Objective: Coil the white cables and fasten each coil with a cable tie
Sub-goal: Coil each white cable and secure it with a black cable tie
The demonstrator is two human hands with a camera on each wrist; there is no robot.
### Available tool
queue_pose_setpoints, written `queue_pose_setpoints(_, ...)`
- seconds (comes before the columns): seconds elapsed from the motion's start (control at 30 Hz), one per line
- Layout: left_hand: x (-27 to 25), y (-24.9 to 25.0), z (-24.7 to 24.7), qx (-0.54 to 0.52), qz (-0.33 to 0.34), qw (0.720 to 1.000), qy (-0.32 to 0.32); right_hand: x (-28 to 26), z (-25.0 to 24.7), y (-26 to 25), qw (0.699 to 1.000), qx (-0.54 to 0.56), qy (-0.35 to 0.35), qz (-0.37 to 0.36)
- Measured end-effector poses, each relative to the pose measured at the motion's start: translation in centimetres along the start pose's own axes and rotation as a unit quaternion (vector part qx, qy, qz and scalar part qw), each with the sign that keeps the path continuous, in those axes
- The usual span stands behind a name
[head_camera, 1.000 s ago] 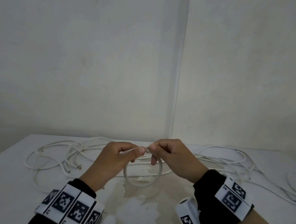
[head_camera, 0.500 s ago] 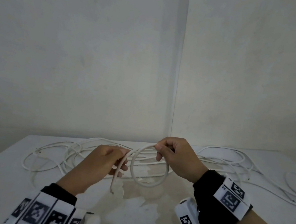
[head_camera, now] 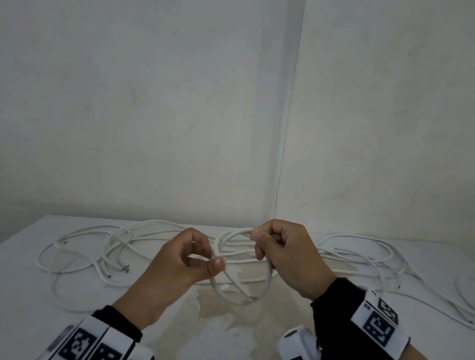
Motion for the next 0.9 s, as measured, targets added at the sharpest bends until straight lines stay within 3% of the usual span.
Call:
queue_pose_setpoints(0.17,-0.6,0.5,1.3,0.014,0.015,1.000,-0.018,-0.2,0.0,-0.4,0.999,0.040,-0.005,0.012)
queue_pose_setpoints(0.27,-0.4,1.0,0.9,0.025,0.035,0.999,0.019,-0.5,0.0,-0.5,0.998,0.062,-0.008,0.023)
queue_pose_setpoints(0.37,0.3,0.4,0.0,0.062,0.061,0.991,0.106,-1.1,0.6,-0.9,0.998,0.049,-0.034,0.018)
queue_pose_setpoints(0.47,0.1,0.1,-0.4,0.150,0.116,0.963,0.191,-1.5,1.3,-1.1,0.998,0.038,-0.044,0.015)
queue_pose_setpoints(0.6,-0.2,0.8,-1.1,0.313,0.167,0.905,0.234,-1.4,0.8,-1.1,0.997,0.058,-0.039,0.029)
queue_pose_setpoints(0.63,0.0,0.9,-1.3,0.314,0.182,0.903,0.230,-1.4,0.7,-1.2,0.997,0.061,-0.041,0.031)
queue_pose_setpoints(0.67,0.1,0.9,-1.5,0.288,0.180,0.918,0.207,-1.4,0.5,-1.2,0.996,0.064,-0.043,0.032)
queue_pose_setpoints(0.77,-0.1,0.8,-0.9,0.115,0.103,0.987,0.041,-1.4,0.2,-1.4,0.996,0.073,-0.043,0.037)
queue_pose_setpoints(0.9,-0.9,0.7,-0.6,0.028,0.007,0.998,-0.055,-1.6,0.0,-1.1,0.997,0.058,-0.034,0.030)
Point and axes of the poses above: each hand's wrist, its own x-axis towards the middle knuckle, its own z-axis out of the palm, y = z × x, the point moved 3 cm from there along x, towards the middle knuckle, and after that the axes turned 7 degrees about -z, right-handed, at the moved point
